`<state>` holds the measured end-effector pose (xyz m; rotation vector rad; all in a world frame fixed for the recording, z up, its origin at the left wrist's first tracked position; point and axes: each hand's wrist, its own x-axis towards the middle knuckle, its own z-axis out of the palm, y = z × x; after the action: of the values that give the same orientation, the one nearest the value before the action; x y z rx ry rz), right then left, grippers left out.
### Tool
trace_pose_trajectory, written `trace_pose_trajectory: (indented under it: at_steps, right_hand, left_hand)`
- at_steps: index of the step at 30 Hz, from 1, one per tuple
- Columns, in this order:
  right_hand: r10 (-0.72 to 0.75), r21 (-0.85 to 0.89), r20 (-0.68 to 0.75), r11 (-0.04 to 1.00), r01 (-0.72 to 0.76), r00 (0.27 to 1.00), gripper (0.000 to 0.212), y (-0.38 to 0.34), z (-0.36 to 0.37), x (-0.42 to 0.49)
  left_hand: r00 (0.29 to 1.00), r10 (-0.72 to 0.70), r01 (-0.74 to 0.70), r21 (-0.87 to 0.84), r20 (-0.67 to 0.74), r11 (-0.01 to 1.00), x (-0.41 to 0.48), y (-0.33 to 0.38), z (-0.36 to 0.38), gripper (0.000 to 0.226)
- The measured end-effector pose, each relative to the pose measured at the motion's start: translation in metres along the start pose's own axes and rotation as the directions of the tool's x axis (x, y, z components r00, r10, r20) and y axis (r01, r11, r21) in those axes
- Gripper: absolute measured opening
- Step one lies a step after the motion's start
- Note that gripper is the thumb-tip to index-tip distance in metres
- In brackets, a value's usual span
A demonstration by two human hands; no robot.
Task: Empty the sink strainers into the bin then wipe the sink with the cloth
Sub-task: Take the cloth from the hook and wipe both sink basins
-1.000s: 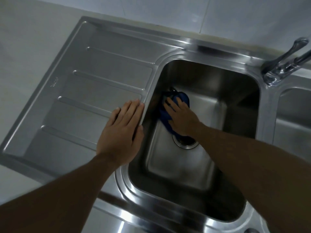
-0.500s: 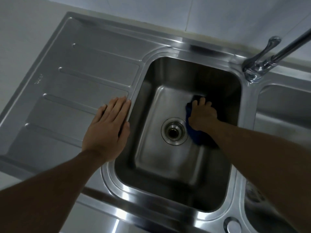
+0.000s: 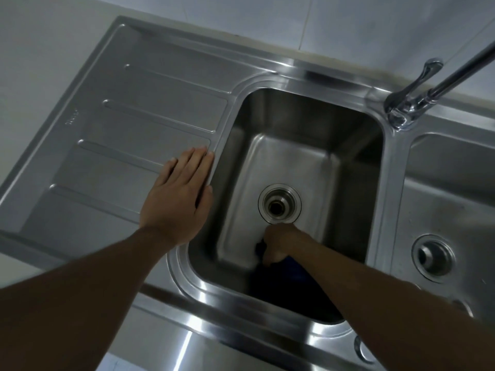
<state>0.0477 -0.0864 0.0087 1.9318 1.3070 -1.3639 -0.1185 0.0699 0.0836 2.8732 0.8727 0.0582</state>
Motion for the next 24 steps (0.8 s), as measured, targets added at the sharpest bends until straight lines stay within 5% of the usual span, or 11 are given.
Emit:
trace_pose_trajectory:
  at_steps: [5,9,11,15,17,21,24]
  right_hand:
    - [-0.194,0.401,-0.127,0.887,0.229,0.973,0.053,-0.05,0.009,0.006]
    - [-0.192,0.87,-0.089,0.463,0.17,0.977,0.017,-0.067,0.014,0.004]
    - [-0.246,0.927,-0.084,0.336,0.166,0.966,0.008,-0.069,0.015,-0.001]
    - [-0.353,0.951,-0.127,0.223,0.215,0.927,0.032,-0.061,0.014,-0.009]
    - [-0.334,0.929,-0.174,0.257,0.267,0.926,0.016,-0.061,0.017,-0.01]
    - [-0.298,0.765,-0.193,0.551,0.334,0.935,0.015,-0.077,0.016,-0.002]
    - [-0.292,0.875,-0.107,0.426,0.229,0.95,0.019,-0.072,0.009,-0.006]
  left_hand:
    - [1.0,-0.011,0.011,0.003,0.001,1.0,-0.001,0.001,-0.001,0.061]
    - [1.0,-0.008,0.008,0.003,0.012,1.0,0.0,0.0,-0.001,0.061]
    - [1.0,-0.008,0.008,0.007,0.015,1.0,-0.001,-0.001,-0.001,0.061]
    - [1.0,-0.002,0.002,0.013,0.018,1.0,-0.001,-0.001,0.0,0.06]
    - [1.0,-0.008,0.008,0.013,0.027,1.0,-0.001,0.0,-0.001,0.061]
    - [0.999,-0.016,0.016,0.006,0.035,1.0,-0.001,0.001,-0.002,0.061]
    - [0.999,-0.006,0.005,0.006,0.032,1.0,0.0,0.0,-0.002,0.061]
